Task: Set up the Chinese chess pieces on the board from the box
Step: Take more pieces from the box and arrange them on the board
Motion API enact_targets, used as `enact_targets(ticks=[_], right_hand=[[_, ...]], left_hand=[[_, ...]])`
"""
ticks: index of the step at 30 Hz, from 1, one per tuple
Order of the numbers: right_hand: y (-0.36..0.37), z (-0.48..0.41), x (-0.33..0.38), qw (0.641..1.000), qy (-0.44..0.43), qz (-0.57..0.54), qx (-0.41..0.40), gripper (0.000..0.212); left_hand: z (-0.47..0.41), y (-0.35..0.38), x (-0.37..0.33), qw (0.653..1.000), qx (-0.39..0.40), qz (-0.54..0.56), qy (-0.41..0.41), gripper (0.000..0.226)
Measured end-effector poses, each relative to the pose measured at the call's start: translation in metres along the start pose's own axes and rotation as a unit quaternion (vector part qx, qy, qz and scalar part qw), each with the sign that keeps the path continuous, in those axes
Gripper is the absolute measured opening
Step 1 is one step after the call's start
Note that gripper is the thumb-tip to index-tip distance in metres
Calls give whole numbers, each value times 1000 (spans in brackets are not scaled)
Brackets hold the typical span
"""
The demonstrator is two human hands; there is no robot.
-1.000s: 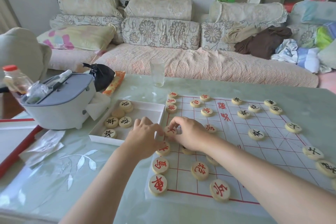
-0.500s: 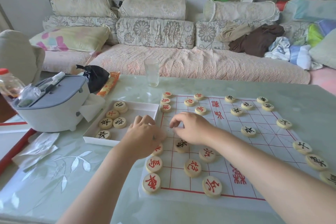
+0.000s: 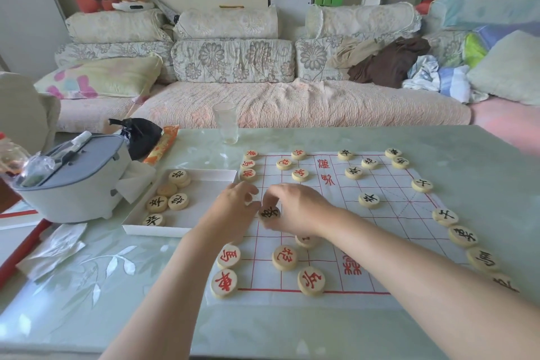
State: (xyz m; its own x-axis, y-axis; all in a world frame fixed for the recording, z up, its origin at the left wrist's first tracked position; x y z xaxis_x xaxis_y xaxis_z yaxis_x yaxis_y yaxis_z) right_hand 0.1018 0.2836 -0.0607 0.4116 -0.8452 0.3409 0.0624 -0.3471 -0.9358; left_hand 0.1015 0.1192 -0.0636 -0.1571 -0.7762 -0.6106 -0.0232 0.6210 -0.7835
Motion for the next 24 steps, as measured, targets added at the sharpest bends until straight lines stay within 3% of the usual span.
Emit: enact_targets(ticks=[3, 8, 12, 14, 18, 24], right_hand=[[-15, 15, -7, 998, -14, -44, -50, 30], [-36, 47, -30, 989, -35, -87, -114, 29], [-51, 72, -54, 987, -54, -89, -125, 28], [-58, 84, -69, 987, -49, -91, -124, 27], [-72, 103, -109, 988, -24, -91, -126, 19], [-93, 116, -202, 965, 128, -125, -189, 14]], left_hand=[[3, 6, -21, 992, 16, 121, -41, 24], [9, 20, -50, 945, 29, 318, -70, 20], [16, 38, -78, 913, 43, 395, -99, 17], [19, 48, -95, 912, 54, 394, -101, 19], [15, 77, -137, 944, 42, 321, -55, 12], [-29, 142, -193, 975, 28, 220, 23, 22]])
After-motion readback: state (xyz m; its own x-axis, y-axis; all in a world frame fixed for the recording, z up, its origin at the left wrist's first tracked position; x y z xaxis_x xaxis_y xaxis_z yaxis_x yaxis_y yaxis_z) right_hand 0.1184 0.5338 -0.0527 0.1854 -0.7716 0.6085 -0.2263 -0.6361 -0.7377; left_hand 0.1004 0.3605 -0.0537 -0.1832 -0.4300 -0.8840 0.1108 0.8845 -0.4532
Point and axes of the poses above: each hand's wrist, its own z-axis away from the middle knuckle, its own y-axis out of the palm, x = y × z, the point moved 1 cm from there along -z, towards the middle knuckle, and after that the axes turned 3 degrees about z, right-handed, at the moved point
